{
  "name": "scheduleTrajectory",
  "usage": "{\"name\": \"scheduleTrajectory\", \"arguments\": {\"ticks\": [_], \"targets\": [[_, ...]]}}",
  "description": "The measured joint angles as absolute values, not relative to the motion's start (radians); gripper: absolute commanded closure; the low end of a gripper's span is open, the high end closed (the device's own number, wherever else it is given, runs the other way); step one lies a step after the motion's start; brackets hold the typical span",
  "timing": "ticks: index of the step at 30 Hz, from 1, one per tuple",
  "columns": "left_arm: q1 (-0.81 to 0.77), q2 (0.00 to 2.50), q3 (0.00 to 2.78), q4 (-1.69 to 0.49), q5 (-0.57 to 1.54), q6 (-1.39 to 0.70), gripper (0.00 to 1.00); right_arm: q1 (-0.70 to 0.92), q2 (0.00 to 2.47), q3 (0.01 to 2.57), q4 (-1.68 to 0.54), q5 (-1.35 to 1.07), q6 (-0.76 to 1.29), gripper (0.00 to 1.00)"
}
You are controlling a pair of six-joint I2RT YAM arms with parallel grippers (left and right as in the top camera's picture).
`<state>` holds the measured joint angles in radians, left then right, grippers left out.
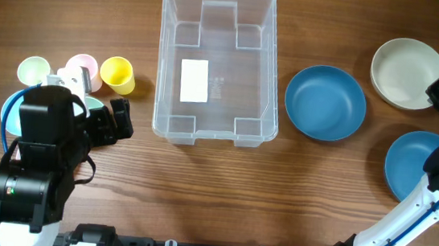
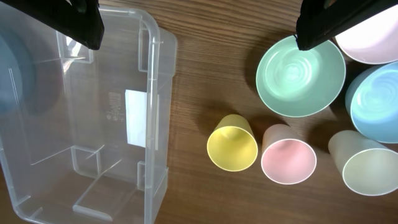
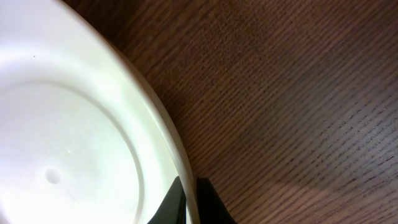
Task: Pack container
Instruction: 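Reach the right gripper to the cream bowl rim and grasp it, then carry the cream bowl into the clear container and release it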
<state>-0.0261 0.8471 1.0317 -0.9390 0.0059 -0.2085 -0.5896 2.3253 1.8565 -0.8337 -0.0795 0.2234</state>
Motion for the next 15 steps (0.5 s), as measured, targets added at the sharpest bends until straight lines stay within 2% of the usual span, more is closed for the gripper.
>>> {"name": "scheduleTrajectory", "arguments": {"ticks": [8, 15], "targets": [[-0.026, 0.847, 1.032, -0.939, 0.006, -0.208, 0.0, -0.588, 2.277, 1.854, -0.852, -0.134, 0.246, 0.96], [-0.026, 0.847, 1.032, -0.939, 0.006, -0.208, 0.0, -0.492, 1.884, 1.851, -0.943, -0.13, 0.223, 0.96]]}}
